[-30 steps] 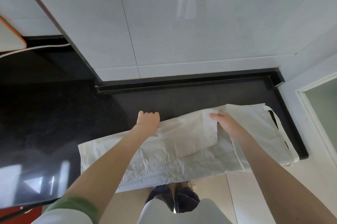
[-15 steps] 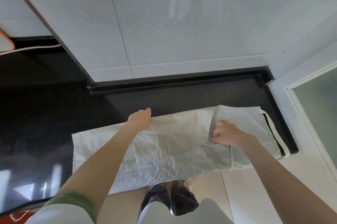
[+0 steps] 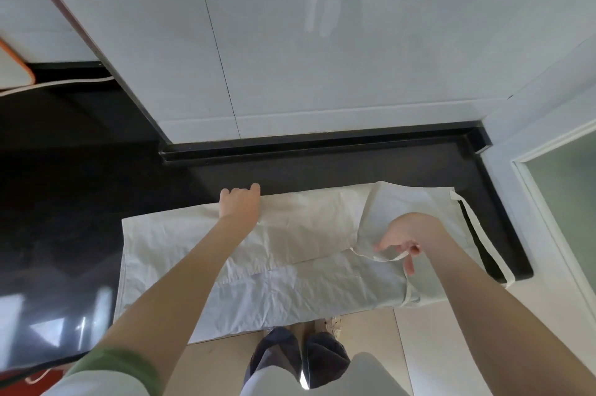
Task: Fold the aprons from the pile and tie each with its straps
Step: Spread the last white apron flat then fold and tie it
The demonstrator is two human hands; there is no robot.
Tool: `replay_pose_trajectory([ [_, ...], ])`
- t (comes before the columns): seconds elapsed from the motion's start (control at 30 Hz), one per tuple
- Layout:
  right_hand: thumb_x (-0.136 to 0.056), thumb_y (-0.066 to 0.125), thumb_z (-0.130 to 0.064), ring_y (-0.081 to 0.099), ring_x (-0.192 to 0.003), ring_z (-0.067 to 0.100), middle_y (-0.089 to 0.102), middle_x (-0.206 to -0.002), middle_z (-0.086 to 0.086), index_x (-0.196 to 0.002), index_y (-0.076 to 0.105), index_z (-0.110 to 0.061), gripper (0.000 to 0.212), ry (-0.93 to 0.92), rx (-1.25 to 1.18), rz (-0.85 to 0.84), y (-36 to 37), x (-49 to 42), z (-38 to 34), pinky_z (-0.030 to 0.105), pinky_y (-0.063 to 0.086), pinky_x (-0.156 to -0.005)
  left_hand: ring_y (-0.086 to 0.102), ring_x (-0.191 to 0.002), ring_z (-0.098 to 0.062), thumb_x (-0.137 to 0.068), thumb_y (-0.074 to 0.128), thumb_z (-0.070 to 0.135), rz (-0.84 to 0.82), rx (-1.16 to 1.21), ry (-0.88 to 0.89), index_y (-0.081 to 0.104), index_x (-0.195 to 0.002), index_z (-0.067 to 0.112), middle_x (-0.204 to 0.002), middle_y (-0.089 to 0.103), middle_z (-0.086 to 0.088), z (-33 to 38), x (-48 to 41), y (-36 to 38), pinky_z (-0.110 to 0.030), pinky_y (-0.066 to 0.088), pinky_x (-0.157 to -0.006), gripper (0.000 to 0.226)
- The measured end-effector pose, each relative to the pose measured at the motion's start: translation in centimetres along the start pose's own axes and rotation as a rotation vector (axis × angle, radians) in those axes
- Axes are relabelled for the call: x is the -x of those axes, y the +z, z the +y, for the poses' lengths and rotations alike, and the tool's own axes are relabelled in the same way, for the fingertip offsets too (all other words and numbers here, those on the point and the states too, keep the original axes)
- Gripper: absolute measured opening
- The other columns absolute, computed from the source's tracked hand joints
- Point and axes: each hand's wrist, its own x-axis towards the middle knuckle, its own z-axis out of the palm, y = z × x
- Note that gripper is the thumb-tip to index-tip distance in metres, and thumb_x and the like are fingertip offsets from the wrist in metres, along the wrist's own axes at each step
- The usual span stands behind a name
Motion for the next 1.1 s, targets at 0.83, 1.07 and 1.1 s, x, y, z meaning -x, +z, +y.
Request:
replay_pose_trajectory([
  [0.83,-0.099,0.036,-0.013,0.066,-0.065,0.031,0.068,-0.08,0.018,-0.095,0.048,-0.003,0.016,-0.53,-0.539,0.596,-4.7,-1.5,-7.5,0.038,0.056,-0.062,0.044,-0.108,-0.024,-0.087,0.045,-0.011,0.139,0.215,0.236,0.036,-0.143,0.013,-0.126,0.051,-0.008,-3.7,-1.2,-2.6,-0.029,0.035,-0.09,0.061],
  [1.07,-0.097,0.043,-0.004,0.049,-0.078,0.02,0.05,-0.091,-0.004,-0.141,0.028,-0.008,0.046,-0.746,-0.857,0.834,-7.6,-1.3,-10.0,0.029,0.039,-0.071,0.053,-0.099,-0.035,-0.081,0.045,0.013,0.548,0.049,0.374,0.048,-0.126,0.009,-0.121,0.05,-0.016,-0.7,-2.3,-2.1,-0.044,0.034,-0.087,0.046],
  [1.1,-0.094,0.048,-0.003,0.051,-0.087,0.023,0.05,-0.108,-0.003,-0.151,0.013,-0.014,0.067,-0.736,-0.831,0.793,-7.2,-1.6,-10.1,0.03,0.041,-0.078,0.053,-0.112,-0.037,-0.089,0.046,0.024,0.417,0.129,0.395,0.046,-0.132,0.009,-0.13,0.049,-0.017,-0.2,-2.1,-1.0,-0.045,0.032,-0.095,0.045],
])
